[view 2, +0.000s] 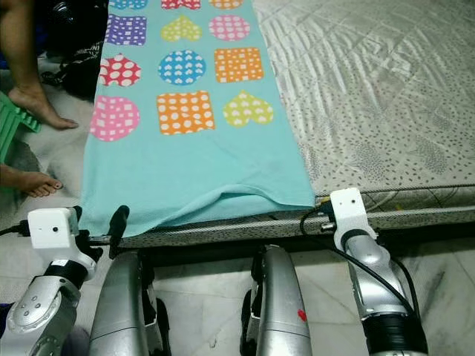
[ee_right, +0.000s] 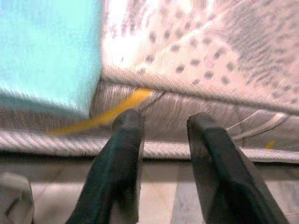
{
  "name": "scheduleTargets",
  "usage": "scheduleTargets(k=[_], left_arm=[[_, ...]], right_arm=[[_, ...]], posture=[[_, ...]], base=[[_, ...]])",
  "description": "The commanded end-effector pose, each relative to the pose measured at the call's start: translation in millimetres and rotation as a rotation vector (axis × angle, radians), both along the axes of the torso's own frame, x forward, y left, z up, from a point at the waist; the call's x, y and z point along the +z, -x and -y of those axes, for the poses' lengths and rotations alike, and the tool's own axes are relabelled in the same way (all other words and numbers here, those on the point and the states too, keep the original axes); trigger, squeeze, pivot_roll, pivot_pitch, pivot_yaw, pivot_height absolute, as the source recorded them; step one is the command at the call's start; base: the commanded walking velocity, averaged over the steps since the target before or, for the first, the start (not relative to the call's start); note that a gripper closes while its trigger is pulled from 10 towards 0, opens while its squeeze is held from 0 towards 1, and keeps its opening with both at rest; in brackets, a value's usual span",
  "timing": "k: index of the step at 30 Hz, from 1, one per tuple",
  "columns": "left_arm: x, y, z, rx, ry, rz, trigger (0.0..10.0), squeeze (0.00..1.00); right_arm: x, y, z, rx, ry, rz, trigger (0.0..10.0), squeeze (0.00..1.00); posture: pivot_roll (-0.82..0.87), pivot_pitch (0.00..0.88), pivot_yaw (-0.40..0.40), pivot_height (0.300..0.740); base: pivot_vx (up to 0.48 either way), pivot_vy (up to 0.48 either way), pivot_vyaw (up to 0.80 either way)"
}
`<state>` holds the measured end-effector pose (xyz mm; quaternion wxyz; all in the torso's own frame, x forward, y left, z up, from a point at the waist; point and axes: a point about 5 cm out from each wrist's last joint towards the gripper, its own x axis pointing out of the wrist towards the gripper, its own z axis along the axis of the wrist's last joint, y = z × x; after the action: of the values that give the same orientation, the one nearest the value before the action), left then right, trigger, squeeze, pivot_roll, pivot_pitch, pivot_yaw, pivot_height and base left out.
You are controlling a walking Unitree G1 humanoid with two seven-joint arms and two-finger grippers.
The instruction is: Clean up the room
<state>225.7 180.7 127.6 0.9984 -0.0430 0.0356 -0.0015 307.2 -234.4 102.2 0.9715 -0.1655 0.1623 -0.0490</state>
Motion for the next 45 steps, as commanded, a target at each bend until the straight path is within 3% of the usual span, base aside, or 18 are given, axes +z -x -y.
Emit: scheduleTargets(k=[1, 3, 7, 8, 10, 11, 13, 14, 23, 25, 28, 33, 38, 45], left_arm=[[-6, 2.1, -0.1, 0.001, 0.008, -0.019, 10.0, 0.0], [-5, 1.8, -0.3, 0.003, 0.008, -0.017, 10.0, 0.0], [-2, -1.1, 0.1, 0.006, 0.005, 0.006, 10.0, 0.0], [-2, -1.7, 0.4, 0.002, 0.009, 0.007, 10.0, 0.0], [-1, -2.1, 0.6, 0.0, 0.011, 0.007, 10.0, 0.0], [-2, -1.7, 0.6, -0.004, 0.012, 0.006, 10.0, 0.0], [-2, -1.2, 0.5, -0.005, 0.012, 0.005, 10.0, 0.0], [-2, -0.8, 0.3, -0.006, 0.012, 0.004, 10.0, 0.0], [-5, -4.9, 6.5, -0.016, 0.025, 0.005, 10.0, 0.0], [-5, -6.5, 6.7, -0.017, 0.029, 0.009, 10.0, 0.0], [-4, -7.3, 6.1, -0.016, 0.028, 0.012, 10.0, 0.0], [-3, -5.0, 5.0, -0.009, 0.026, 0.017, 10.0, 0.0], [0, 2.7, 1.0, 0.008, 0.011, 0.016, 10.0, 0.0], [4, 8.7, -5.4, 0.028, -0.006, 0.015, 10.0, 0.0]], right_arm=[[1, 5.4, -0.4, -0.034, -0.023, 0.016, 10.0, 1.0], [2, 5.2, -1.9, -0.036, -0.034, 0.027, 10.0, 1.0], [16, -0.8, -30.9, 0.059, -0.18, 0.161, 10.0, 1.0], [18, -1.4, -38.3, 0.087, -0.237, 0.177, 10.0, 0.85], [19, -1.7, -42.8, 0.105, -0.275, 0.184, 10.0, 0.85], [18, 1.3, -53.7, 0.181, -0.348, 0.171, 10.0, 0.07], [17, 3.3, -57.0, 0.208, -0.367, 0.16, 10.0, 0.07], [16, 5.6, -59.7, 0.231, -0.379, 0.147, 10.0, 0.0], [12, 23.4, -79.9, 0.294, -0.485, 0.1, 10.0, 0.0], [12, 27.4, -92.8, 0.361, -0.522, 0.069, 10.0, 0.0], [12, 29.1, -100.0, 0.399, -0.535, 0.049, 10.0, 0.0], [8, 22.7, -119.3, 0.401, -0.546, 0.022, 10.0, 0.0], [-1, 12.0, -163.7, 0.443, -0.612, -0.022, 10.0, 0.0], [-1, -3.2, -197.7, 0.458, -0.702, -0.033, 10.0, 0.0]], posture=[[0.08, 0.217, -0.05, 0.55], [0.08, 0.216, -0.049, 0.55], [0.08, 0.21, -0.048, 0.55], [0.08, 0.206, -0.049, 0.55], [0.08, 0.206, -0.049, 0.55], [0.08, 0.205, -0.048, 0.55], [0.08, 0.205, -0.048, 0.55], [0.08, 0.209, -0.048, 0.55], [0.05, 0.198, -0.048, 0.55], [0.05, 0.197, -0.05, 0.531], [0.05, 0.198, -0.051, 0.521], [0.08, 0.208, -0.054, 0.521], [0.12, 0.23, -0.054, 0.521], [0.16, 0.25, -0.057, 0.521]], base=[[0.0, 0.0, 0.0], [0.0, 0.0, 0.0], [0.0, 0.0, 0.0], [0.0, 0.0, 0.0], [0.0, 0.0, 0.0], [0.0, 0.0, 0.0], [0.0, 0.0, 0.0], [0.0, 0.0, 0.0], [0.0, 0.0, 0.0], [0.0, 0.0, 0.0], [0.0, 0.0, 0.0], [0.0, 0.0, 0.0], [0.0, 0.0, 0.0], [0.0, 0.0, 0.0]])
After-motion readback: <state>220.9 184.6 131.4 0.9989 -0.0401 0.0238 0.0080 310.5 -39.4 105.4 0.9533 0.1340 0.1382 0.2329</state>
